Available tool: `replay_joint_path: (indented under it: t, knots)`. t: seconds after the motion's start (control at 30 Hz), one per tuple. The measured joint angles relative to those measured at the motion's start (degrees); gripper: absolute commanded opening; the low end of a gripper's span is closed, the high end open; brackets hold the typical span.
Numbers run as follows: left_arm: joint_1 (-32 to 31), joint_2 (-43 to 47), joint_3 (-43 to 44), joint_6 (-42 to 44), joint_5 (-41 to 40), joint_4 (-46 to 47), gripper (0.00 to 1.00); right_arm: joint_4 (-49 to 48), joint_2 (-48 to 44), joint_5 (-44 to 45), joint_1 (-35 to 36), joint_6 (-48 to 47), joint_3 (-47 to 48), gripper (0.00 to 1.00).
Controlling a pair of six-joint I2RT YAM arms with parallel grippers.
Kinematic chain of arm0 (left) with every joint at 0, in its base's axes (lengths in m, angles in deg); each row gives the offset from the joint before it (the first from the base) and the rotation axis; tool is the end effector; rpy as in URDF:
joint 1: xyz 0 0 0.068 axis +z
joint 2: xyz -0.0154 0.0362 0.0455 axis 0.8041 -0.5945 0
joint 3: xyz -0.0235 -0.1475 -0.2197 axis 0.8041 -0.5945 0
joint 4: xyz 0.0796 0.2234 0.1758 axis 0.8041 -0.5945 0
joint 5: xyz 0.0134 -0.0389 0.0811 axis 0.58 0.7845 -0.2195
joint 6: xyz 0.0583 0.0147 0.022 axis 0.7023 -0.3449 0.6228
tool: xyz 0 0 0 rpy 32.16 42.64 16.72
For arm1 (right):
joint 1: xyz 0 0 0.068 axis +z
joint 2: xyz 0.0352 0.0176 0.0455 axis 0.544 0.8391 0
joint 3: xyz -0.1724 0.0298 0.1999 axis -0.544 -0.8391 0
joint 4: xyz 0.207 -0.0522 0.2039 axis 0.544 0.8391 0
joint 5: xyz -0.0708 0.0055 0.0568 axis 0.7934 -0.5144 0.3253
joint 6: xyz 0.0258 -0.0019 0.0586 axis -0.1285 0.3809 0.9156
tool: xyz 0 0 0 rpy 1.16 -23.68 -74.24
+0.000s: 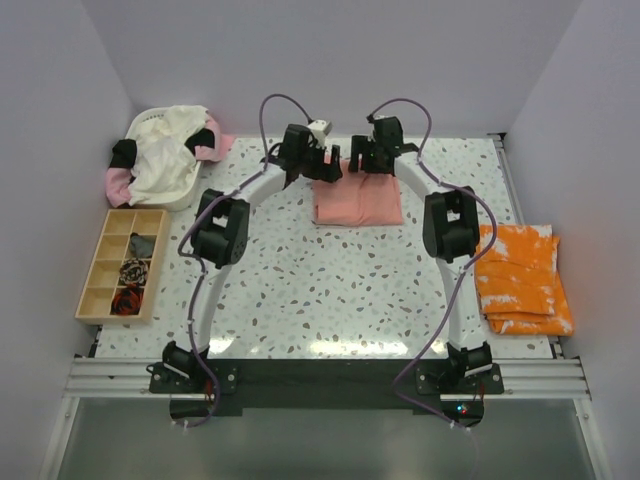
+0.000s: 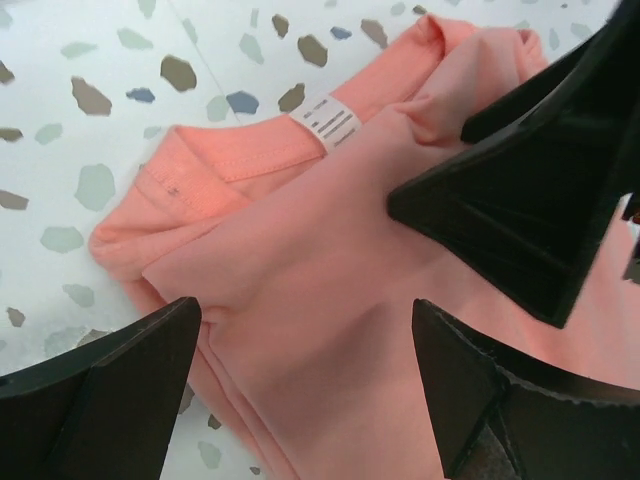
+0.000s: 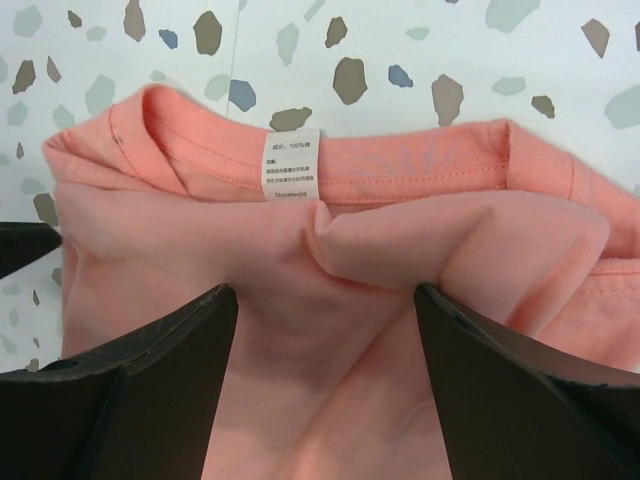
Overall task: Fold and stack the t-shirts
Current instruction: Smooth out wrinkles on the folded tshirt
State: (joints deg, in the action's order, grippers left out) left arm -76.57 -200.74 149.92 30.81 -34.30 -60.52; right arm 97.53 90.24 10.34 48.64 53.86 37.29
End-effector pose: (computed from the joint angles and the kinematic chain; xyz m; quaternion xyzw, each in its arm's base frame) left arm 0.5488 -0.2483 0.1391 0.1428 0.8652 -0.2603 0.4041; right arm 0.5743 0.1651 0.1533 -0.0182 0.9111 0.1411 0.3869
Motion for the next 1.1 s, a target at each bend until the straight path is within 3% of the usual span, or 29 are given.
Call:
replay_joint_path:
  t: [0.23, 0.43, 0.73, 1.1]
  knots:
    - [-2.86, 4.98, 0.17, 5.01, -6.01, -0.42, 0.93, -1.77, -8.63, 1.51, -0.11, -2.01, -8.66, 0.78]
    - [-3.23, 5.55, 0.39, 6.58, -6.58, -1.31, 0.79, -2.1, -15.65, 2.38, -0.37, -3.41, -12.11, 0.77]
    - [-3.67, 3.56, 0.7, 6.73, -6.03, -1.9, 0.74, -0.04, -15.98, 6.8, -0.76, -3.98, -18.16, 0.75]
    - [-3.74, -1.03, 0.7, 7.67, -7.26, -2.84, 0.7, 0.63, -13.31, 6.97, -4.2, -3.72, -17.09, 0.71]
